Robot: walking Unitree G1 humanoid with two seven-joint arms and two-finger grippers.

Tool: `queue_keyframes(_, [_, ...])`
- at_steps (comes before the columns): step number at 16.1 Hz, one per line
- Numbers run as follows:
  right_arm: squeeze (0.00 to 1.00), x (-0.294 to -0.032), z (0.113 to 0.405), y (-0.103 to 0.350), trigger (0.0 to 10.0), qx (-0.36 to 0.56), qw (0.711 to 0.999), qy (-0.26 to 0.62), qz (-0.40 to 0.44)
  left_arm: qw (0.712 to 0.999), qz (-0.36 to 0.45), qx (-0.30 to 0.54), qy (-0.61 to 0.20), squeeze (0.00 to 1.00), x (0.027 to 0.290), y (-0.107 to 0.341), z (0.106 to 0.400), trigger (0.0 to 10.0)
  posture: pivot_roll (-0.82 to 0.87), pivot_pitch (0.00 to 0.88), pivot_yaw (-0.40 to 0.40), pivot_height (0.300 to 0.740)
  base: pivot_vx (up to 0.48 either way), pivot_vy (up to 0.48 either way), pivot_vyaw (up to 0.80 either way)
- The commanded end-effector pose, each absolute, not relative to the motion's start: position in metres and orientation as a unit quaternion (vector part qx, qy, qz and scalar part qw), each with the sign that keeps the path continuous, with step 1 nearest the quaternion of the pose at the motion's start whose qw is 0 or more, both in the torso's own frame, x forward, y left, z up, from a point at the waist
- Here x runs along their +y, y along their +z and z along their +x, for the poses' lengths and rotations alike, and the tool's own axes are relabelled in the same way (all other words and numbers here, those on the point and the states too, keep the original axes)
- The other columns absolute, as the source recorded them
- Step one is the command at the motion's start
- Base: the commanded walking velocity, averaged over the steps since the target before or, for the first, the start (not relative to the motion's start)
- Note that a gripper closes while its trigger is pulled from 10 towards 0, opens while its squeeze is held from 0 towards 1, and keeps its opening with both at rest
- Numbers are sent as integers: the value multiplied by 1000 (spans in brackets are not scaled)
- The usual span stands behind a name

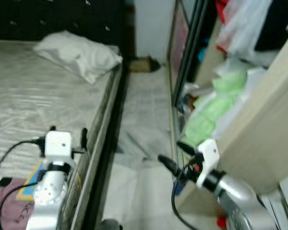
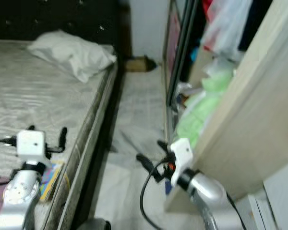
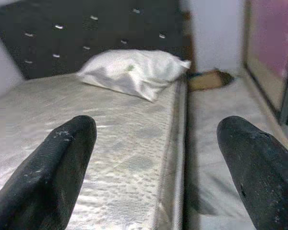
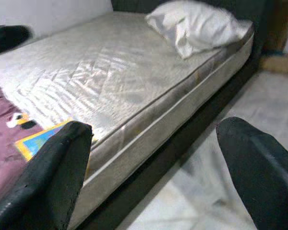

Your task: Clean up the room

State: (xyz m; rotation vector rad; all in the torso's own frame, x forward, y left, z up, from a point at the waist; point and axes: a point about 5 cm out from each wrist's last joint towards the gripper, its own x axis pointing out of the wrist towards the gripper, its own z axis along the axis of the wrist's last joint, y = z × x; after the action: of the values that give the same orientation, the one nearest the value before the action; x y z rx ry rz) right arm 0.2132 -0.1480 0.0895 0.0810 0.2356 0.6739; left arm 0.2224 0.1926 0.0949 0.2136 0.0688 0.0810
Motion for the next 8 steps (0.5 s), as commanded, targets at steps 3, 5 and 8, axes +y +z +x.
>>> queue_keyframes(3, [0,-155,230,92,10000,86,965,248,10,993,106,27,33,0,186,98,222,10000,-4,0,-32,740,0,0,790])
queue_keyframes(5, [0,-159,238,96,10000,64,980,186,1,993,103,28,47,0,188,98,222,10000,-9,0,-23,740,0,0,788])
queue_keyframes(8, [0,-160,245,103,10000,38,991,124,8,993,97,26,57,0,188,100,227,10000,-17,0,-4,740,0,0,790])
